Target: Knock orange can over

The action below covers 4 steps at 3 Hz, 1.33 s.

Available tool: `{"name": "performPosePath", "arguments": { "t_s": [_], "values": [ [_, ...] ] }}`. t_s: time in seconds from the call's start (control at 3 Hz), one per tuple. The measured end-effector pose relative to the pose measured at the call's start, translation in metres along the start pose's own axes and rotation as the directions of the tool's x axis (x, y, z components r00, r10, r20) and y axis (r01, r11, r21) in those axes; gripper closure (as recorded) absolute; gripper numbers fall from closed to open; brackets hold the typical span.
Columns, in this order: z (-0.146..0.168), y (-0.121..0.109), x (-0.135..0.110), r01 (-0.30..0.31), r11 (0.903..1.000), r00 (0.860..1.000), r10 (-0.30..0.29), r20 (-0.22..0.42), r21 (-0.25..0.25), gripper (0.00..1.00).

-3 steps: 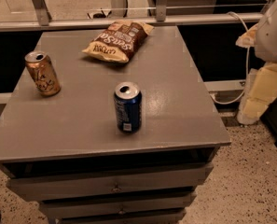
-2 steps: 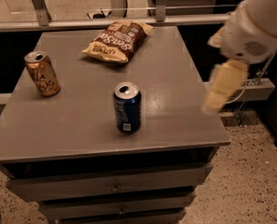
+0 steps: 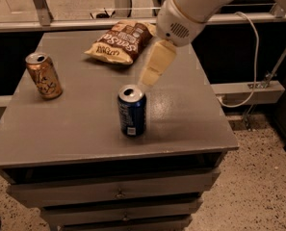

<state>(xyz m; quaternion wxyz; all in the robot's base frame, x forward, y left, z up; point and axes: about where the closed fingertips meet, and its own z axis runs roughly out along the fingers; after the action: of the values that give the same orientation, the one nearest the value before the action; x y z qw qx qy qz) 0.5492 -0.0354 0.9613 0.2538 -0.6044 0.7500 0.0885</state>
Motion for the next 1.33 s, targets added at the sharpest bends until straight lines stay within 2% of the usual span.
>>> {"name": "performPosePath", "arguments": {
  "t_s": [0.67,1.0,1.33],
  "values": [
    [-0.001,0.003,-0.006,-0.005,1.0,1.0,0.005,0.024,-0.003,0.0],
    [0.009,-0.013,-0.028,-0.028,0.9996,0.991,0.029,0.132,-0.005,0.0],
    [0.043,-0.039,-0.059,-0.074,0.9969,0.959,0.078,0.271,-0.024,0.0]
  ]
}}
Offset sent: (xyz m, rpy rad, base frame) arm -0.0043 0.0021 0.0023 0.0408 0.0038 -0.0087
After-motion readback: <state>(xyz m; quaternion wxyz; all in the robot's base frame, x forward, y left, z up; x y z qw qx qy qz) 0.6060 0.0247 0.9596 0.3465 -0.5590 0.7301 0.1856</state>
